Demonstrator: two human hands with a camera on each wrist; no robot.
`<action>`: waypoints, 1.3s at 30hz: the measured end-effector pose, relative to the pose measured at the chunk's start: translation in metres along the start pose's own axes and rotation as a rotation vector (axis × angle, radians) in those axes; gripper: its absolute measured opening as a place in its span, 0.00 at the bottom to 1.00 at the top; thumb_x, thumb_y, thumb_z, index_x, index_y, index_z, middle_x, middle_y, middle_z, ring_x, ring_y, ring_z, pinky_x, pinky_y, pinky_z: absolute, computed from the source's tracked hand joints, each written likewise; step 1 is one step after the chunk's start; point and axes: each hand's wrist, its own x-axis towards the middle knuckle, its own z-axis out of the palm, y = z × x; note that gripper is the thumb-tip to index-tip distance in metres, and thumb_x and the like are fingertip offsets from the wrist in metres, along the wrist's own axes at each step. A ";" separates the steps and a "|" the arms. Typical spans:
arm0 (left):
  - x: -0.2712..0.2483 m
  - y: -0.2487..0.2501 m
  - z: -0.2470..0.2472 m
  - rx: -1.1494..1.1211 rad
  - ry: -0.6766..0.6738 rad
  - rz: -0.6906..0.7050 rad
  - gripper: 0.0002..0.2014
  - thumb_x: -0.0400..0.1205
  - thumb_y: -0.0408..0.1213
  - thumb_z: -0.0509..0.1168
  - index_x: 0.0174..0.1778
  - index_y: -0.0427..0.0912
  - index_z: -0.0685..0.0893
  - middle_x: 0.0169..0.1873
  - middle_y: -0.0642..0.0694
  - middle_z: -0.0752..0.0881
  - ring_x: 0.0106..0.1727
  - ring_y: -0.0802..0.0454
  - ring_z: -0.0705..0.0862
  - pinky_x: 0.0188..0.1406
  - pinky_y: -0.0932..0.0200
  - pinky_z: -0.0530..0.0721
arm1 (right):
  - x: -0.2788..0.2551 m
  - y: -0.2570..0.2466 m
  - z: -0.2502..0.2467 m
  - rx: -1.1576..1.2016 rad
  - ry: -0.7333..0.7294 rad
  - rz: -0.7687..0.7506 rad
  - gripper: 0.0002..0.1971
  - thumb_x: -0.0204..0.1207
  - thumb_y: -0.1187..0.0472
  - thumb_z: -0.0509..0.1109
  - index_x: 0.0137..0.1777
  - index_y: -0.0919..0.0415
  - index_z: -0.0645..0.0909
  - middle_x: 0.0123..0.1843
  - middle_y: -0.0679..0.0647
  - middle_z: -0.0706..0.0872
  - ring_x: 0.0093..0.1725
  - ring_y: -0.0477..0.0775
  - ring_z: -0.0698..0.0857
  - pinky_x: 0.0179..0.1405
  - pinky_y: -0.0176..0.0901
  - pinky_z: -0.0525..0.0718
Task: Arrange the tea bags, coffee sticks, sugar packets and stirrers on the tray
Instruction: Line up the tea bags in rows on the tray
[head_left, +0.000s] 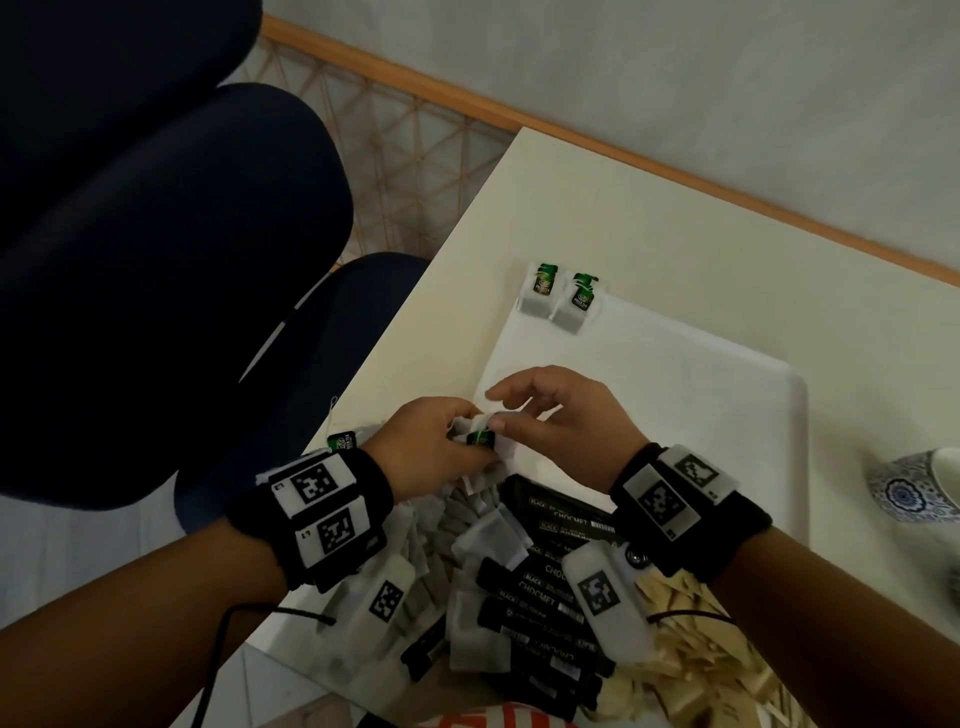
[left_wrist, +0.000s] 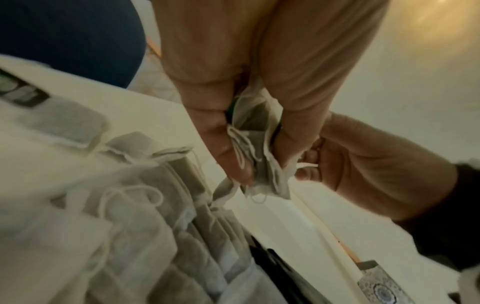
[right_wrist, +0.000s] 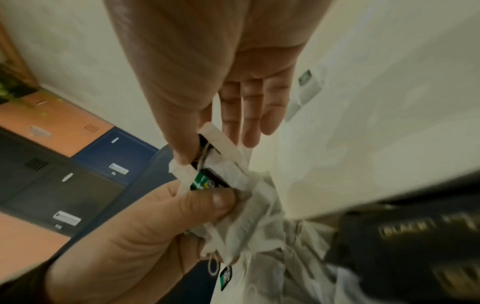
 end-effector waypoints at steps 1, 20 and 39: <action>0.002 0.002 0.001 0.061 0.003 0.019 0.05 0.75 0.36 0.73 0.38 0.50 0.84 0.32 0.50 0.84 0.33 0.54 0.82 0.36 0.58 0.83 | 0.002 -0.001 -0.003 -0.052 -0.010 -0.032 0.09 0.72 0.53 0.77 0.41 0.35 0.82 0.44 0.42 0.85 0.42 0.39 0.82 0.42 0.27 0.78; 0.050 0.009 -0.018 -0.094 0.060 -0.034 0.02 0.76 0.34 0.72 0.42 0.46 0.88 0.42 0.38 0.89 0.37 0.49 0.83 0.36 0.58 0.85 | 0.083 0.036 -0.072 -0.205 0.106 0.145 0.08 0.77 0.61 0.70 0.47 0.46 0.87 0.36 0.37 0.86 0.35 0.35 0.82 0.35 0.21 0.74; 0.098 0.031 -0.032 -0.010 0.075 0.018 0.07 0.77 0.33 0.70 0.37 0.51 0.85 0.35 0.54 0.85 0.35 0.55 0.83 0.40 0.53 0.87 | 0.176 0.065 -0.075 -0.333 0.035 0.150 0.08 0.78 0.61 0.69 0.53 0.52 0.88 0.37 0.41 0.83 0.37 0.35 0.80 0.37 0.17 0.73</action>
